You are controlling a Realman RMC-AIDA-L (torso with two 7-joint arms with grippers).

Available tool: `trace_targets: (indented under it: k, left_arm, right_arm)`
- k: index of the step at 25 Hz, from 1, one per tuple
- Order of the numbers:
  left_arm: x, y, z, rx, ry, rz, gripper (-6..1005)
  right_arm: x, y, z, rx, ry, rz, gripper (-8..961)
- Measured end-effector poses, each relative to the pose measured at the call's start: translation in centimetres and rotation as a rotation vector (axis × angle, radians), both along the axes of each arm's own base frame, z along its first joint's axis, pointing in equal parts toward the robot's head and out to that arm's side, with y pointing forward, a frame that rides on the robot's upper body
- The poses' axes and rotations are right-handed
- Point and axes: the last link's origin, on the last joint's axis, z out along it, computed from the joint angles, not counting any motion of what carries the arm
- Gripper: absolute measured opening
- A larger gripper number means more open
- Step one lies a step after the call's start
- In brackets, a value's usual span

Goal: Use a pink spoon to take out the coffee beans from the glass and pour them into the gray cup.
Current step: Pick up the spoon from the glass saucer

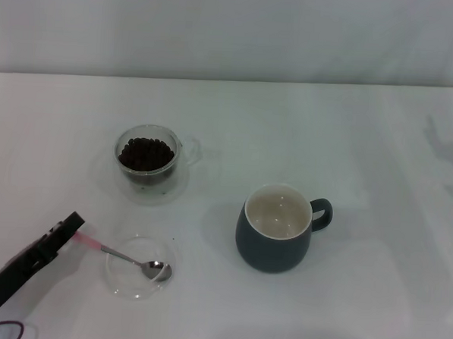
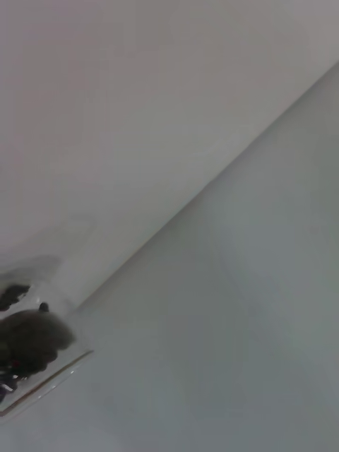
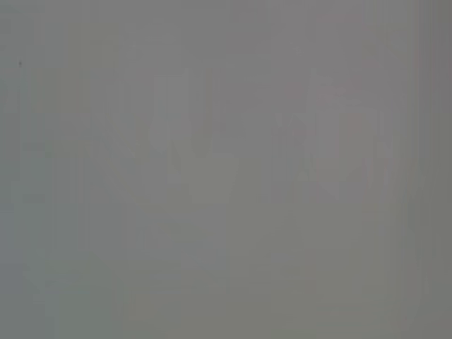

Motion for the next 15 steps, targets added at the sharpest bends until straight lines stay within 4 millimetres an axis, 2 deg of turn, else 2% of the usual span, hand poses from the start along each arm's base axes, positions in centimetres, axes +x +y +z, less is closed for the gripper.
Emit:
trace_targets:
  k: [6, 15]
  left_arm:
    - [0.69, 0.57, -0.39, -0.031, 0.004, -0.033, 450]
    - [0.49, 0.35, -0.26, -0.026, 0.023, -0.041, 433]
  right_arm:
    - [0.08, -0.08, -0.01, 0.000, 0.001, -0.002, 875]
    - [0.10, -0.05, 0.15, 0.006, 0.001, -0.003, 875]
